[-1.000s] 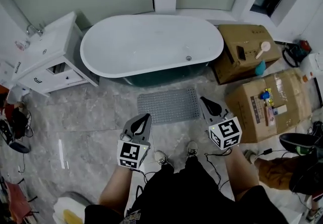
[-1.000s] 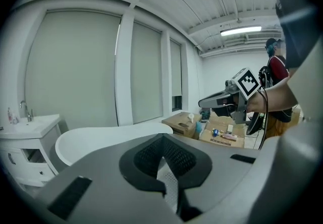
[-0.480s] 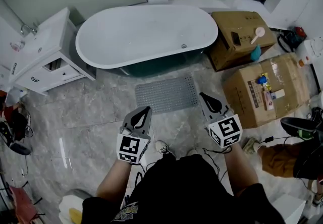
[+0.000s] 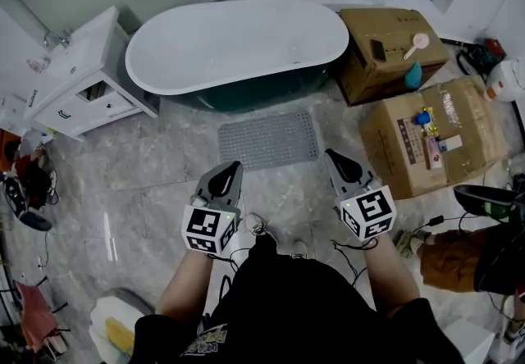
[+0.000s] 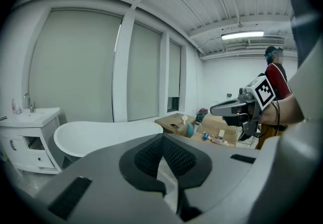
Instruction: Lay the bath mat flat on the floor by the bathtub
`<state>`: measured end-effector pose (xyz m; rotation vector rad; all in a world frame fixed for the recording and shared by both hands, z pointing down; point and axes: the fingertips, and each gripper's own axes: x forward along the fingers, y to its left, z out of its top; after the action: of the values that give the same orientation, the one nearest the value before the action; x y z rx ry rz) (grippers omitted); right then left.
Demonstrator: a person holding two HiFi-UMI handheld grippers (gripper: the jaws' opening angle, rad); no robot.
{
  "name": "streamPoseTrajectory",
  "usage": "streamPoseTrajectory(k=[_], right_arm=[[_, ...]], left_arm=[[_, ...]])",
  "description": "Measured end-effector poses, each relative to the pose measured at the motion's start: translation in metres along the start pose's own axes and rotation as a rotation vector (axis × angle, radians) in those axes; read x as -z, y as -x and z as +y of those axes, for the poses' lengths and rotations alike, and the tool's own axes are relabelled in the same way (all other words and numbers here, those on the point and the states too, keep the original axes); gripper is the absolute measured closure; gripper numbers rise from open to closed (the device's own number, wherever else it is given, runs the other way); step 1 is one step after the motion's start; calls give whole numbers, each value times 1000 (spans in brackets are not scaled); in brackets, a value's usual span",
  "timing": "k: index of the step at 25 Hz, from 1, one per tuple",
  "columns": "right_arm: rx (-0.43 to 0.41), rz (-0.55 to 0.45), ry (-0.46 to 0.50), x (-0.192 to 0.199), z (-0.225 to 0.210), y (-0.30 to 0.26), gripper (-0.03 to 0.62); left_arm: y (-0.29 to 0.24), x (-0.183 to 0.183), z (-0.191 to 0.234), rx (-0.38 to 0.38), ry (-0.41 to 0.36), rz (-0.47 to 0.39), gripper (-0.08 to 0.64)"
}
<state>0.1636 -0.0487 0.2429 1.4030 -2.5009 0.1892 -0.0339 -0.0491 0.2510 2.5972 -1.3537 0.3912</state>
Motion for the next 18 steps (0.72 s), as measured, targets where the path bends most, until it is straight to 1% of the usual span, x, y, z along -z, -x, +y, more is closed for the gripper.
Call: streamPoseTrajectory(k=[6, 10, 14, 18], right_arm=[[-28, -6, -27, 21, -4, 52, 575], [-49, -3, -41, 36, 2, 74, 575], [-71, -10, -58, 42, 10, 82, 575], [-91, -12, -68, 42, 30, 77, 575]], left_arm=[[31, 13, -51, -36, -9, 17, 545], [52, 24, -74, -61, -14, 29, 545], [72, 27, -81, -95, -17, 24, 545], [100, 31, -72, -128, -14, 21, 545]])
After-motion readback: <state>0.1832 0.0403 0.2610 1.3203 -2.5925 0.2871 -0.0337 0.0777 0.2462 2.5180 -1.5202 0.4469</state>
